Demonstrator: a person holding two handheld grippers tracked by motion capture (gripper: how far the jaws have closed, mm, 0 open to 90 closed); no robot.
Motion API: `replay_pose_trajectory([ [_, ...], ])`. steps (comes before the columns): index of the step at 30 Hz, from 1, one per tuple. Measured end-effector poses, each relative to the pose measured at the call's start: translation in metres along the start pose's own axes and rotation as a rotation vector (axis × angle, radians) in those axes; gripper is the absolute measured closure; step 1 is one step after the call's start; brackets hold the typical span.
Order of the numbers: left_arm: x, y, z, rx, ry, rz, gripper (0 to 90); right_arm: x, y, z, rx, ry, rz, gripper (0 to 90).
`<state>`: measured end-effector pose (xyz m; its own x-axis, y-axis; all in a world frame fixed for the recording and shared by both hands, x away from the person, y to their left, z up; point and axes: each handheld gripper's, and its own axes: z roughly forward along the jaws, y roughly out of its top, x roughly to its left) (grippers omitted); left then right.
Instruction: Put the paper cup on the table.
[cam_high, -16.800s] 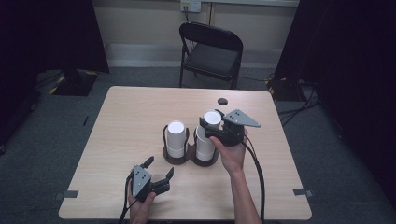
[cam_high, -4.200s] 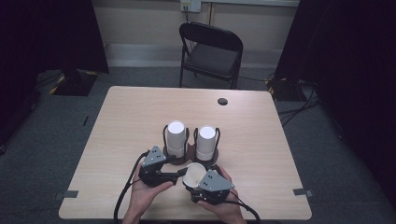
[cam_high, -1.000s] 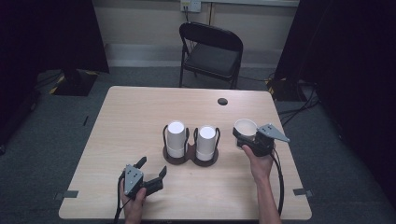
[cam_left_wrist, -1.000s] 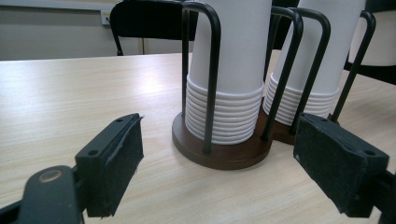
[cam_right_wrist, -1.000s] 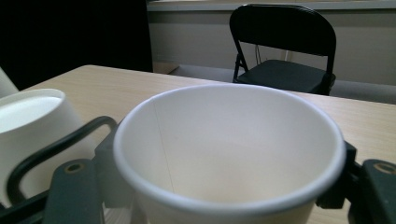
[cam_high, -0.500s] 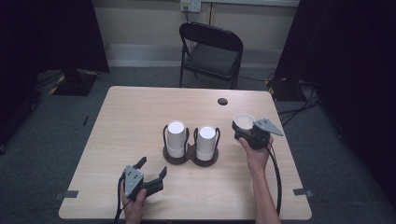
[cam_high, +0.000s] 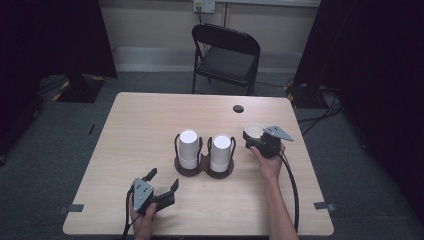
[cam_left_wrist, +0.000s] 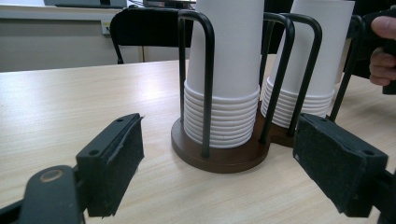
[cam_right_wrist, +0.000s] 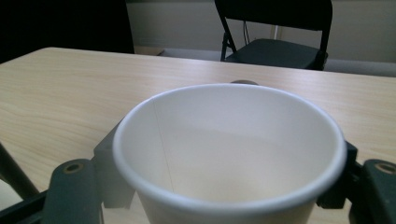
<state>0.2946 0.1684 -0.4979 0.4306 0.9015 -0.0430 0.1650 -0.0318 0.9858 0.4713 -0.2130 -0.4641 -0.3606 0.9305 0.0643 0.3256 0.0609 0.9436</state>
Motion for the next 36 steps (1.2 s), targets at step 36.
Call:
replay_pose_trajectory([
  [36, 0.001, 0.000, -0.001, -0.009, -0.005, -0.010, 16.2, -0.001, -0.023, -0.010, 0.064, 0.002, 0.026, 21.7],
])
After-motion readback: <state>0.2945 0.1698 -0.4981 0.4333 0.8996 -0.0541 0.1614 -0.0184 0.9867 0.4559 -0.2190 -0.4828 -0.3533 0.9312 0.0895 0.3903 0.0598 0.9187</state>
